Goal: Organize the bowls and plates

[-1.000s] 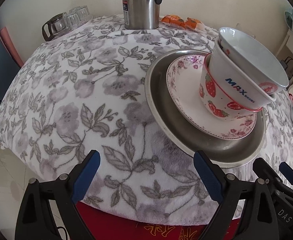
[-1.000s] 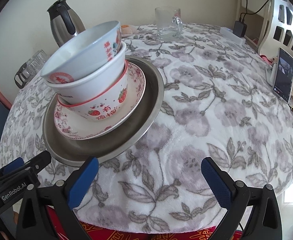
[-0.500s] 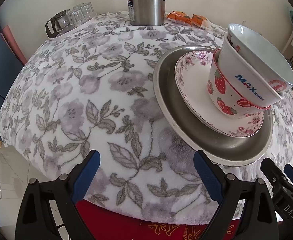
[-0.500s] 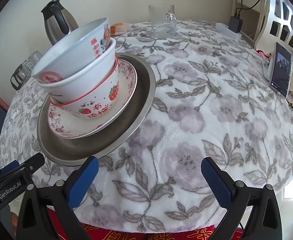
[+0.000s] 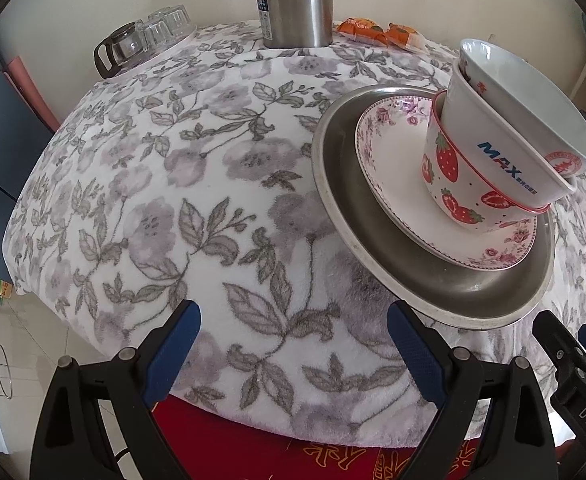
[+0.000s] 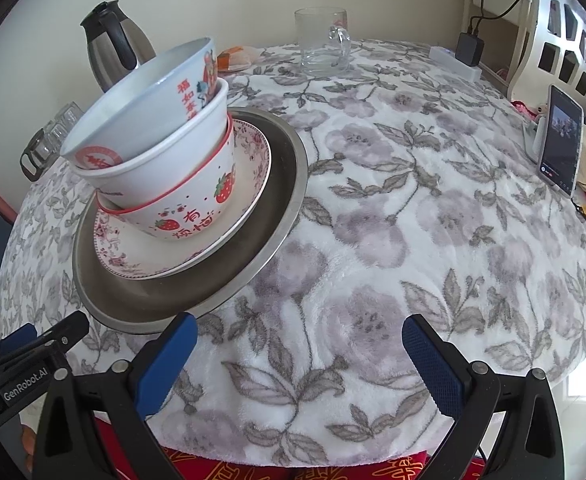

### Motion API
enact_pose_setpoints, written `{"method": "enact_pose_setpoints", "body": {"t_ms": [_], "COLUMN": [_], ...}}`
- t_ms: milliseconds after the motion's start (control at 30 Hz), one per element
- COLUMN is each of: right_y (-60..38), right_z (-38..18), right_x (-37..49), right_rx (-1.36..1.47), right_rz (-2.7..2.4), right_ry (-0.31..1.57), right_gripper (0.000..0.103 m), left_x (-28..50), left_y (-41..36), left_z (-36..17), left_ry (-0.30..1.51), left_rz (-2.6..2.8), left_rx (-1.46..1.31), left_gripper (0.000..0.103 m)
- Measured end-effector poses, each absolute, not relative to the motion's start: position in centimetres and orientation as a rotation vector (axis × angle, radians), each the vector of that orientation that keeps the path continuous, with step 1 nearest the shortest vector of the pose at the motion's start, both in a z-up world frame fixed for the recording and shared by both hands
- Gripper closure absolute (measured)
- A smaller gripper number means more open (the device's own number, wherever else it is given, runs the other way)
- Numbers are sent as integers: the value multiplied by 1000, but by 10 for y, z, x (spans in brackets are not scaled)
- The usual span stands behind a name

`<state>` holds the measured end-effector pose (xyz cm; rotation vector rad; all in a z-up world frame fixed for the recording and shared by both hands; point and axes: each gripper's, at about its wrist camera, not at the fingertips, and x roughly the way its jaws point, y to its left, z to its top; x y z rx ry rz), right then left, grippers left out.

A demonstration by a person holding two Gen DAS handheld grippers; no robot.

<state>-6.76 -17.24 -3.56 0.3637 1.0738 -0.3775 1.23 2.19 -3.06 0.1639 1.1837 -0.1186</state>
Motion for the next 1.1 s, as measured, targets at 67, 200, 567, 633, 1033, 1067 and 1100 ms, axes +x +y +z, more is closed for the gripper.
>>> {"method": "enact_pose_setpoints", "body": {"t_ms": [67,200,567,633,1033,1067,1100], "right_y": [-172,-173,-173,-173,-173,-173,-173], "right_z": [-36,-34,-34,-33,-33,-33,-33], "right_x": [-68,-67,-67,-67,-66,-66,-66], "right_rx": [363,361,358,357,357,357,357], "right_rz": [-377,-373,-373,-371,-371,-370,-370], "right_ry": [1074,1073,1071,1070,1070,1070,1071], "right_gripper": [0,0,0,0,0,0,0], "left_x": [12,12,12,12,14,14,14], "left_y": [22,22,22,22,24,24,24], "left_z": [-30,-30,-31,-30,-31,-31,-31], "left_ry": [1184,1186,1192,1191,1197,1198,1198], "left_rz": [-120,-120,-124,-122,-107,-106,-104], "left_rx": [167,169,168,164,151,150,149], "left_gripper": [8,8,8,8,8,8,8]}}
